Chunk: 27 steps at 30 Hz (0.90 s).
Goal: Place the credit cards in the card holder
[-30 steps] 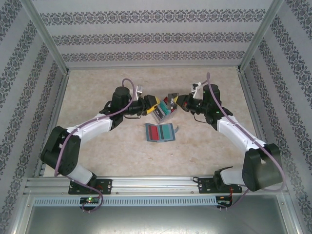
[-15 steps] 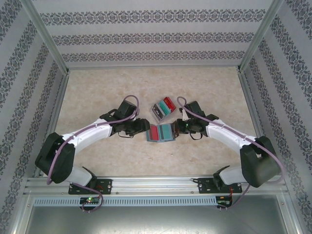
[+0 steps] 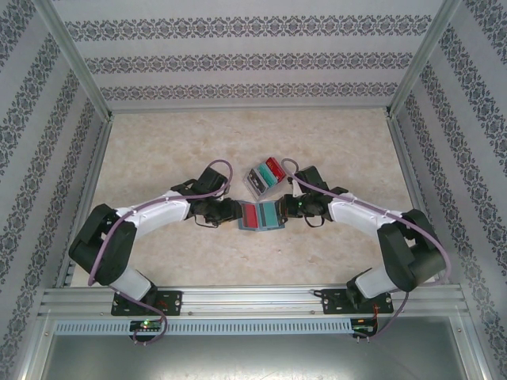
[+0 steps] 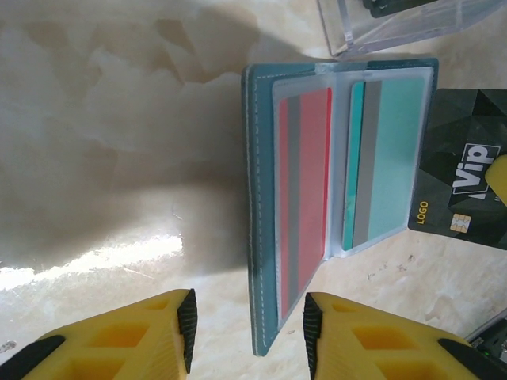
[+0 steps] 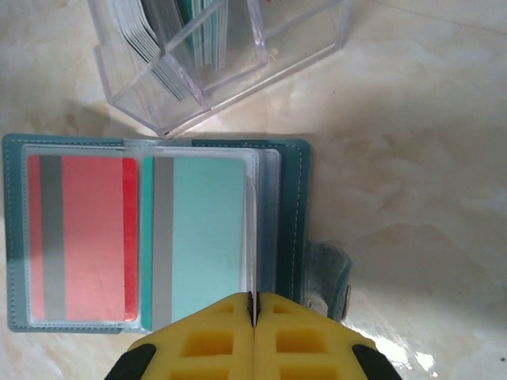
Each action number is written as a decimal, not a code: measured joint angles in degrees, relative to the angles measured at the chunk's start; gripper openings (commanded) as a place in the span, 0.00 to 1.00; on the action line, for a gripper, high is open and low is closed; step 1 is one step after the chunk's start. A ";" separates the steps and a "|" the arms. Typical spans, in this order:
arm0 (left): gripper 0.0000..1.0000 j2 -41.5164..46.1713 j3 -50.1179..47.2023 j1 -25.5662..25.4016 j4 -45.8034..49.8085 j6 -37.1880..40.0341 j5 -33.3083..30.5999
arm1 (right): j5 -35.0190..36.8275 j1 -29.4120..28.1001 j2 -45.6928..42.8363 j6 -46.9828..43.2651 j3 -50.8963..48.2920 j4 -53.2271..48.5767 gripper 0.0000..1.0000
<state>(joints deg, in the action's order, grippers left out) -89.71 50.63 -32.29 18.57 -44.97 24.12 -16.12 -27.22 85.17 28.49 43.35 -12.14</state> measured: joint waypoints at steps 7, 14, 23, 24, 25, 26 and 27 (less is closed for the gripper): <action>0.21 -3.23 0.28 -0.02 -0.07 1.03 1.14 | 0.26 -0.04 1.11 -0.26 0.00 0.50 0.00; 0.03 -5.46 0.61 -0.02 -0.04 2.47 1.22 | -2.25 -0.07 4.35 0.35 0.31 4.20 0.00; 0.00 -6.27 0.61 -0.07 -0.07 2.58 1.05 | -2.25 -0.39 1.55 1.11 0.39 2.51 0.00; 0.00 -6.27 0.61 -0.13 -0.07 2.58 1.05 | -1.90 -0.37 0.83 1.05 0.39 2.08 0.00; 0.00 -6.27 0.61 -0.28 -0.09 2.58 1.05 | -1.75 -0.28 0.09 0.85 0.39 1.77 0.00; 0.00 -6.27 0.61 -0.39 -0.09 2.58 1.05 | -1.66 -0.26 -0.50 0.61 0.39 1.60 0.00; 0.00 -6.27 0.61 -0.50 -0.09 2.58 1.05 | -1.57 -0.26 -0.72 0.39 0.44 1.36 0.00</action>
<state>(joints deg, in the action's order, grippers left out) -95.98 51.24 -32.80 18.48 -42.39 25.17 -17.69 -27.49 84.44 28.88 43.79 -10.79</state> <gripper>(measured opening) 0.056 0.038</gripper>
